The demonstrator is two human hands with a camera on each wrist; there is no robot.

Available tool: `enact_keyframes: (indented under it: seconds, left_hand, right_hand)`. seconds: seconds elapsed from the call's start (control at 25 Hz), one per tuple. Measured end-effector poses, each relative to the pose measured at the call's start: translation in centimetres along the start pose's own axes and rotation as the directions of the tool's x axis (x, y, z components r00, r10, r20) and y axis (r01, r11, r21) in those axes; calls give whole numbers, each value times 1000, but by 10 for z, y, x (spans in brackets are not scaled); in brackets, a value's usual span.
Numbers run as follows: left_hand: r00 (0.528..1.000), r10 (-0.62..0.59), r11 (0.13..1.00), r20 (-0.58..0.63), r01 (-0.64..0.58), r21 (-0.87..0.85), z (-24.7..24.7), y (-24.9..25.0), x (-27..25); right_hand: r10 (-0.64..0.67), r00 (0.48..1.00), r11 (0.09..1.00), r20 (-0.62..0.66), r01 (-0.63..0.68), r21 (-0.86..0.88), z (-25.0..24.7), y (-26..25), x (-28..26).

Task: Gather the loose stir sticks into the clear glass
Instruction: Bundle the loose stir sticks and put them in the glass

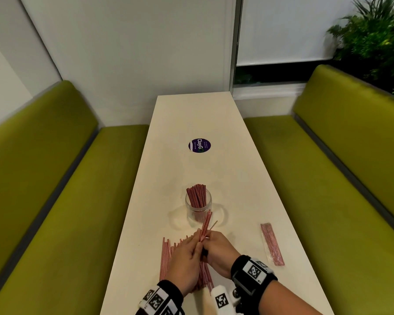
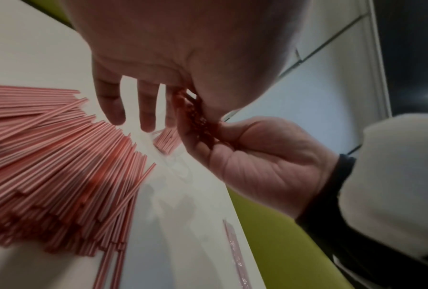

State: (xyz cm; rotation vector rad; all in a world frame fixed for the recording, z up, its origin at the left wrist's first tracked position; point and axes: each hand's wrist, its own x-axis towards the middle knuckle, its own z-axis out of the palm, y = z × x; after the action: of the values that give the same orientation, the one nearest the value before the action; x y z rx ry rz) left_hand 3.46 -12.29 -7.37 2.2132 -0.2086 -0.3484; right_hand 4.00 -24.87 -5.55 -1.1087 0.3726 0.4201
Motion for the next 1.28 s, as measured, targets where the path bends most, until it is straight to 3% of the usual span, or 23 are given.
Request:
enact_keyframes:
  seconds: [0.08,0.12,0.32,0.44,0.6,0.76,0.96,1.12,1.2,1.28]
  left_hand:
    - [997,41,975,-71,-25,220,-3,8,3]
    - [991,54,967,-120,-22,252,-4,13,5]
    - [973,-9,999,-229,1,-38,-1,26,11]
    - [966,11,997,-259,8,72,-7,36,9]
    - [960,90,941,-265,5,339,-16,51,12]
    - [968,122,943,-220,-43,331,-26,52,14]
    - [986,46,995,-161,-59,-76,-41,49,18]
    - [978,-49,922,-204,-34,-385,-57,55,31]
    - [980,-52,917,-194,-31,-399,-57,58,38]
    - [994,4,957,-108,-35,-288,-55,61,41]
  right_hand:
    - [8,1000,996,-1,-7,90,3,-8,-1]
    - [10,1000,991,2,-10,131,5,-12,-4]
    - [3,1000,970,-16,1,244,14,-21,-6]
    - [21,1000,958,18,-26,285,15,-34,-5]
    - [3,1000,976,13,-6,216,18,-47,-3]
    - [6,1000,985,1,-6,170,13,-43,-2]
    - [48,999,990,12,-46,-134,3,-39,3]
    - [44,996,892,79,-3,-452,-3,-44,-2]
    - [62,990,838,130,19,-545,-2,-48,-6]
    - [67,985,729,161,62,-681,-1,-50,-8]
